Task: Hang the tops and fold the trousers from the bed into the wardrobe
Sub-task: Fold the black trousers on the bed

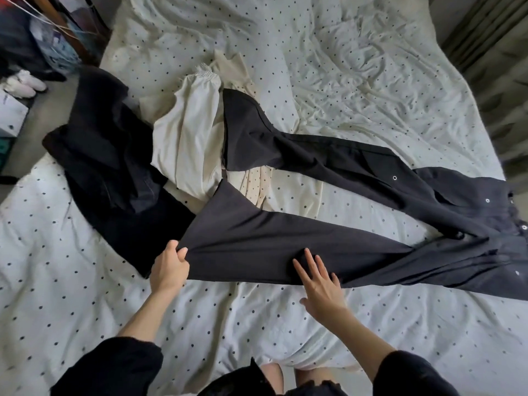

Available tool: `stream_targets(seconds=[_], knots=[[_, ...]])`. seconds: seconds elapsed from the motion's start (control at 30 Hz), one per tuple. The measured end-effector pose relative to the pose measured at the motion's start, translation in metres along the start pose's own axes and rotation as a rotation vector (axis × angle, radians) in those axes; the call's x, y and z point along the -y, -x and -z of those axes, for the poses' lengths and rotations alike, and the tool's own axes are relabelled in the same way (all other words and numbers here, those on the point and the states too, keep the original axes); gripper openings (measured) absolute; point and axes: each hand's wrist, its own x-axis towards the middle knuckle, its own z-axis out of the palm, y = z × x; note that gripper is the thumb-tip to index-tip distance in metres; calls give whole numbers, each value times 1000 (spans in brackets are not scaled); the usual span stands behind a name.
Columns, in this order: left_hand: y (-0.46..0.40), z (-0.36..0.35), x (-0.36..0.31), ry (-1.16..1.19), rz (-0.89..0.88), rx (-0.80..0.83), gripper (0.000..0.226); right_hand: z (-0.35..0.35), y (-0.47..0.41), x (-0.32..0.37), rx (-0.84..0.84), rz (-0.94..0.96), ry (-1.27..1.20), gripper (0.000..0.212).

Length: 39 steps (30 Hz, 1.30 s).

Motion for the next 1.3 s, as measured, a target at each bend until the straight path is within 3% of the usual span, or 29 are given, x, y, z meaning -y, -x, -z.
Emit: stream_targets(seconds=[0.1,0.23,0.3,0.37,0.5,0.67,0.77,0.83,0.93,1.0,1.07,1.2,1.3], knots=[[-5,-3,12,-6,87,24,36,-8,-2,-11,-104,52,93,89],[-7,-10,11,94,127,79,33,-9,1,-45,-287,41,85,42],[-2,-8,5,157,115,70,33,-4,3,-54,-286,34,43,29],[6,1,-3,252,73,54,31,6,8,-56,-240,42,-43,8],[22,37,-21,427,28,87,15,34,18,-55,-73,-13,-211,18],[38,99,-43,701,251,490,11,85,29,-76,241,63,-351,21],[39,122,-50,817,259,589,19,122,20,-90,435,47,-406,23],[37,126,-54,866,250,639,23,136,11,-92,382,25,-401,21],[28,114,-53,926,234,704,17,136,-9,-85,63,-55,-433,18],[16,96,-53,957,225,655,20,128,-23,-77,-102,-110,-489,19],[2,69,-52,964,270,502,16,113,-31,-69,-163,-124,-514,31],[-11,14,-50,711,290,353,44,70,-28,-57,-290,-116,-379,46],[-14,-19,-39,529,251,387,25,36,-13,-56,-376,-72,-256,44]])
